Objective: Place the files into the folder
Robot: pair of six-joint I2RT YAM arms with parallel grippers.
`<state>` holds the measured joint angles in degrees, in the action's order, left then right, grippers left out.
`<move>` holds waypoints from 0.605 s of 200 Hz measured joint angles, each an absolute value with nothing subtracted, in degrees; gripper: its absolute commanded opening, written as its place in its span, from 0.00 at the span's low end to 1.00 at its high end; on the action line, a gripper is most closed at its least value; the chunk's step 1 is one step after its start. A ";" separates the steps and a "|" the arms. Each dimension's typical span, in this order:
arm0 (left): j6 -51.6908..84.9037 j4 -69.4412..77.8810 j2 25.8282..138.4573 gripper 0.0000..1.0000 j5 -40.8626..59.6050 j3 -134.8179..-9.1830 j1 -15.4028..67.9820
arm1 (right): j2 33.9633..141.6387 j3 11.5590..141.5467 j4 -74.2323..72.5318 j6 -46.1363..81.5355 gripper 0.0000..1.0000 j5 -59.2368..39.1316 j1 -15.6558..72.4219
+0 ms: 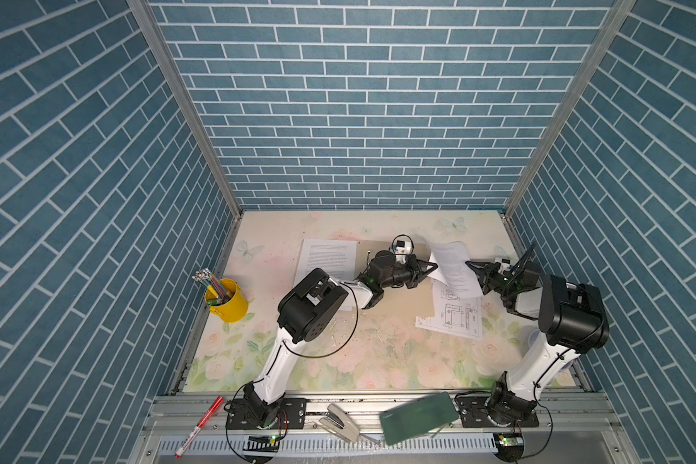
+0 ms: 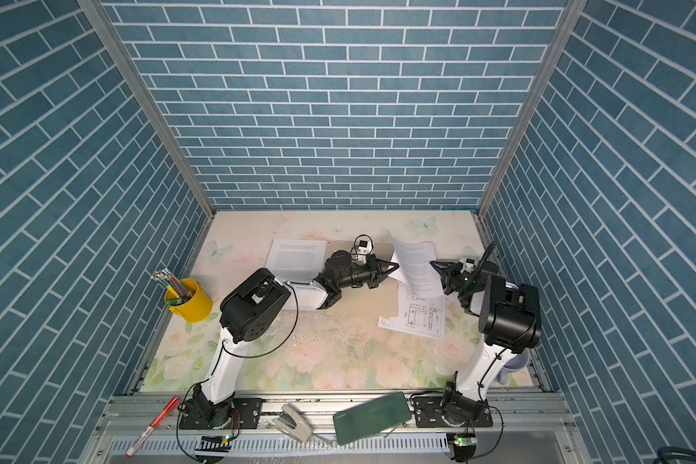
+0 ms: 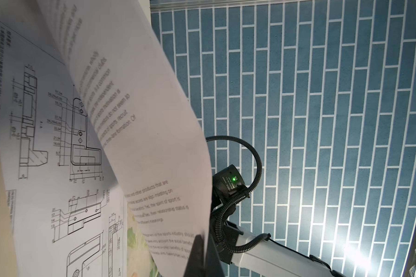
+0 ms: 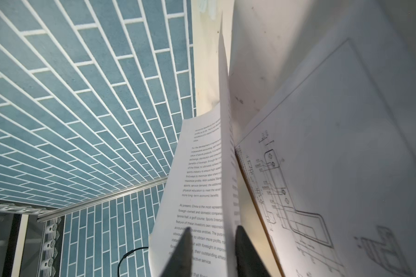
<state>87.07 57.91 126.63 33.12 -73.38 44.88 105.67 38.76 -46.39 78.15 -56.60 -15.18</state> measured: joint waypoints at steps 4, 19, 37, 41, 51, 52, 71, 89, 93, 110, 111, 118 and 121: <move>87.07 58.11 126.39 0.00 33.21 -73.03 44.80 | 105.67 38.83 -46.52 78.08 0.13 -56.69 -15.07; 87.07 58.76 125.40 0.02 33.45 -71.40 44.53 | 105.67 38.89 -46.59 78.00 0.04 -56.88 -14.76; 86.78 59.02 123.70 0.16 33.74 -68.45 43.83 | 105.65 39.42 -44.34 76.93 0.00 -57.01 -14.72; 86.76 58.96 123.39 0.21 33.80 -67.90 43.64 | 105.62 39.68 -43.59 76.42 0.00 -57.04 -14.72; 86.08 58.54 122.58 0.31 34.04 -66.54 43.11 | 105.30 40.60 -40.56 74.50 0.00 -56.97 -14.70; 86.30 58.50 122.48 0.32 34.02 -66.35 43.03 | 105.27 40.69 -40.29 74.43 0.00 -56.99 -14.68; 83.94 55.16 120.29 0.52 34.33 -63.96 41.85 | 103.53 43.53 -32.27 69.67 0.00 -56.49 -14.48; 80.53 48.95 117.38 0.74 34.30 -62.65 40.64 | 100.97 47.20 -24.32 65.14 0.00 -55.53 -13.93; 79.83 47.37 116.71 0.78 34.48 -62.52 40.36 | 100.47 47.99 -22.90 64.34 0.00 -55.29 -13.72; 74.98 39.40 113.19 0.99 34.41 -62.52 39.05 | 98.41 52.10 -17.23 61.43 0.00 -53.84 -11.97; 74.83 39.16 113.03 0.99 34.52 -62.50 38.98 | 98.28 52.45 -16.73 61.23 0.00 -53.69 -11.79; 73.12 36.07 111.59 0.99 34.46 -62.52 38.48 | 97.67 54.11 -14.85 60.45 0.00 -53.04 -10.83; 72.66 34.70 110.98 1.00 34.30 -62.52 38.26 | 97.43 54.87 -14.04 60.10 0.00 -52.75 -10.41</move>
